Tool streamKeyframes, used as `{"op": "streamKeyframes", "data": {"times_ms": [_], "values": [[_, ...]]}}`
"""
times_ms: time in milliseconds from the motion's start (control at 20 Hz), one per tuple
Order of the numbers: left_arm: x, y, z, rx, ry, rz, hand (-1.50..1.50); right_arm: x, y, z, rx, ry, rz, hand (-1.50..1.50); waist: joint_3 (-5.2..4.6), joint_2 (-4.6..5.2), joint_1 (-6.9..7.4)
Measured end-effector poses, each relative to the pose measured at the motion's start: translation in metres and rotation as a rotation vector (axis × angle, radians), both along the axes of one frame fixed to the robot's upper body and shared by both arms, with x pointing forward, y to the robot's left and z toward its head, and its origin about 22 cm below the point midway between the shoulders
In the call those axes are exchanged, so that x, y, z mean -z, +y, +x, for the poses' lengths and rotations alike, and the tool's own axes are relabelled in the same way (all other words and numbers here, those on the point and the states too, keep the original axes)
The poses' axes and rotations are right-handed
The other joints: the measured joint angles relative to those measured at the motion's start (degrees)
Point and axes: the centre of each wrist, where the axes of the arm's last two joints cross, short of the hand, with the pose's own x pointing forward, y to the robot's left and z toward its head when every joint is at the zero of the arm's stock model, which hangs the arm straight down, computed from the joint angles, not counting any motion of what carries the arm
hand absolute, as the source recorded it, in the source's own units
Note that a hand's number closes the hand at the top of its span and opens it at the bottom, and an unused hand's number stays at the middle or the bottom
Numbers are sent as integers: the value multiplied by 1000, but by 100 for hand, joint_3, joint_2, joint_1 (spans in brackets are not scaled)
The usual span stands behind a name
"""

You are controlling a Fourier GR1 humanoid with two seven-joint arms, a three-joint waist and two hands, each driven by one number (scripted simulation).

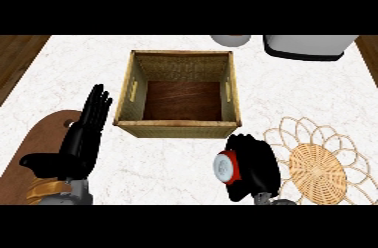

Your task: Pick the can from the placemat and place it in the basket

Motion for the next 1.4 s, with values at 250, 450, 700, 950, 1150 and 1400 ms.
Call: {"op": "streamKeyframes", "data": {"times_ms": [250, 450, 700, 950, 1150, 1400], "values": [[-3, -10, 5, 42, -6, 3, 0, -12, 64, -13, -135, -86, -7, 150, 28, 18, 232], [-2, -12, 8, 54, 4, 5, 0, -29, 93, -29, -169, -172, 99, 150, 39, 18, 275], [0, -13, 9, 50, 14, 3, 0, -58, 116, -49, -201, -312, 278, 150, 37, -30, 222], [1, -13, 11, 43, 17, 7, 0, -85, 127, -61, -249, -409, 403, 150, 24, -78, 152], [1, -10, 12, 26, 19, 6, 0, -102, 130, -63, -272, -452, 451, 150, 13, -106, 72], [2, -7, 13, 5, 25, 10, 0, -117, 134, -55, -245, -476, 457, 150, 5, -127, -77]]}}
